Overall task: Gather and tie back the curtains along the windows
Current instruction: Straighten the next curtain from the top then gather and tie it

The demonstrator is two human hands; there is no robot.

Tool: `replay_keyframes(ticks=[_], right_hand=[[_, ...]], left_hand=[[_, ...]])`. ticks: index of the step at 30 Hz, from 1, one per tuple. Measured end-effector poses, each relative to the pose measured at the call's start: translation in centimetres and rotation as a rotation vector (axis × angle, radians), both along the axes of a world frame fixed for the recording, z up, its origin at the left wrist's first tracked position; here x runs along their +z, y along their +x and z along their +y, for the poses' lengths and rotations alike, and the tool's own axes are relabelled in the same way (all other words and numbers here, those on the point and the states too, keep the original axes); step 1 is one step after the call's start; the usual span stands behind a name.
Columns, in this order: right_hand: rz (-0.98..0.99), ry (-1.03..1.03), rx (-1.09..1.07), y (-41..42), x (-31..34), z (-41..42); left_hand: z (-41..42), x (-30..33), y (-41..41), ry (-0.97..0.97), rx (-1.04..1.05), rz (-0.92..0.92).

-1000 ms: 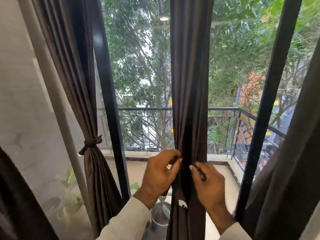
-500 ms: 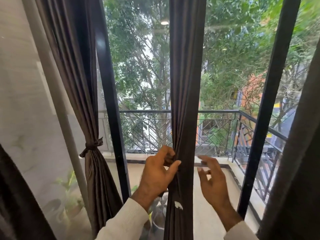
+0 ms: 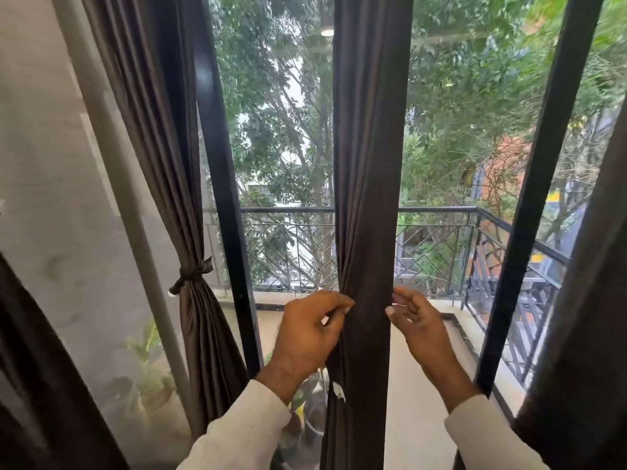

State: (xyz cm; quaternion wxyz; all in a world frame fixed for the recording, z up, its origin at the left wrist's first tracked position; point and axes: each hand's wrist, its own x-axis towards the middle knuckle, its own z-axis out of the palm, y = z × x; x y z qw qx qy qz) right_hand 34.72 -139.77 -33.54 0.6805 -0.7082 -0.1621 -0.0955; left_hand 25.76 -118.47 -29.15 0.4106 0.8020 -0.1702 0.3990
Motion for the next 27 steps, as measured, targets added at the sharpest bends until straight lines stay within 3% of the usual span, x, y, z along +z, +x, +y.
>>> replay_keyframes(ticks=[4,8,12,17,19,20,23,25,27], right_hand=[[-0.085,-0.028,-0.208,-1.7,0.3,0.6],[-0.387,-0.215,-0.513,-5.1,-1.1,1.6],[-0.598,-0.459,-0.419,-7.1,-3.0,3.2],[-0.484,-0.583,-0.259,-7.5,-3.0,5.1],[-0.581,-0.597,-0.180,-7.2,-2.9,5.0],[-0.616,-0.523,-0.138,-7.0,-3.2,4.8],[-0.422,-0.209,-0.205,-6.2,-2.9,4.8],[-0.276,-0.153,-0.326,-5.3,-2.4,4.9],[-0.149,-0.108,-0.307,-4.3,-1.4,5.5]], left_hand=[[0.2,0.0,0.1,0.055,0.112,0.008],[0.4,0.4,0.5,0.133,0.238,0.015],[-0.1,0.5,0.6,0.048,0.171,0.050],[-0.5,0.9,0.2,-0.024,0.041,0.067],[0.3,0.9,0.5,-0.011,0.051,0.069],[0.9,0.9,0.5,-0.010,0.053,0.069],[2.5,1.2,0.2,-0.012,0.008,0.076],[3.4,1.3,-0.1,0.004,-0.056,0.073],[4.5,1.4,-0.1,0.053,-0.100,0.044]])
